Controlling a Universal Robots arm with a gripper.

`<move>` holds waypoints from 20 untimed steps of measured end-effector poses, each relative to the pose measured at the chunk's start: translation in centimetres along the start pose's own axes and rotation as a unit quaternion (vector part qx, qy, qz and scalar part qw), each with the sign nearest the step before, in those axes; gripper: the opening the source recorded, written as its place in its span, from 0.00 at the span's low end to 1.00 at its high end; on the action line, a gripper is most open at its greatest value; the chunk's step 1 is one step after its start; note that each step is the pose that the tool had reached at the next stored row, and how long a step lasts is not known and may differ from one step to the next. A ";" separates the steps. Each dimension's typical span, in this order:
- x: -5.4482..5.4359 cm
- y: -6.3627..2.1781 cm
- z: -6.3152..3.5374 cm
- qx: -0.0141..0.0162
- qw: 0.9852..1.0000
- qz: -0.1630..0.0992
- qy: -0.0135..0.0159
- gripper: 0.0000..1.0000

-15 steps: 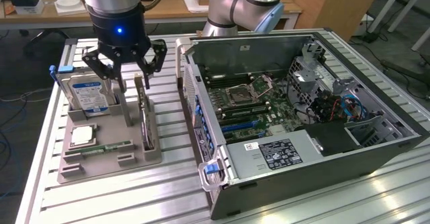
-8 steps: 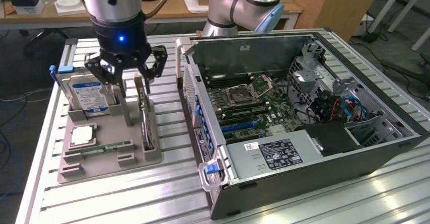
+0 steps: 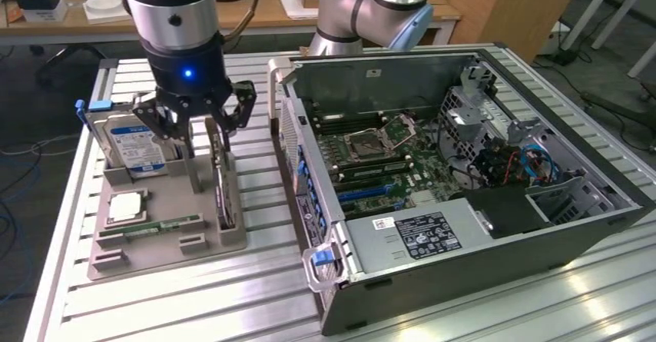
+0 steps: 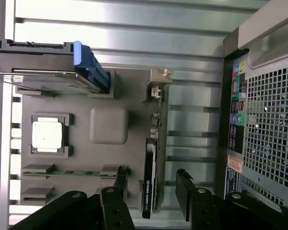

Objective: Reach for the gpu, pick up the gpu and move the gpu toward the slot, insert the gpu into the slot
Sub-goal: 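Pick up the gpu and move the gpu toward the slot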

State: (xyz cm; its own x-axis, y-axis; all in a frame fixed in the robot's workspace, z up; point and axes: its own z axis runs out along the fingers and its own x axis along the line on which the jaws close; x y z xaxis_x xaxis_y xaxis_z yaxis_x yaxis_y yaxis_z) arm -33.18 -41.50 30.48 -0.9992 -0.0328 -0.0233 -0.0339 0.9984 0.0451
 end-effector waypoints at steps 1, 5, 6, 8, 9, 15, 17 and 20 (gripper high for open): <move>0.0 -0.08 0.18 0.000 1.000 0.000 0.000 0.53; 0.0 -0.38 0.89 0.000 1.000 0.000 0.000 0.53; 0.0 -0.45 1.07 0.000 1.000 0.000 0.000 0.53; 0.1 -0.59 1.44 0.000 1.000 0.000 0.000 0.53; 0.0 -0.64 1.62 0.000 1.000 0.000 0.000 0.53; -0.2 -0.71 2.70 0.000 1.000 0.000 0.000 0.53; -0.2 -0.72 3.08 0.000 1.000 0.000 0.000 0.53; -0.2 -0.76 3.61 0.000 1.000 0.000 0.000 0.53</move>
State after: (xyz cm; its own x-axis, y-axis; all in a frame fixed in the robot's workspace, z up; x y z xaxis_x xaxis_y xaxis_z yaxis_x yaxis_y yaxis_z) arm -32.87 -42.08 26.84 -0.9992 -0.0329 -0.0233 -0.0339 0.9984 0.0450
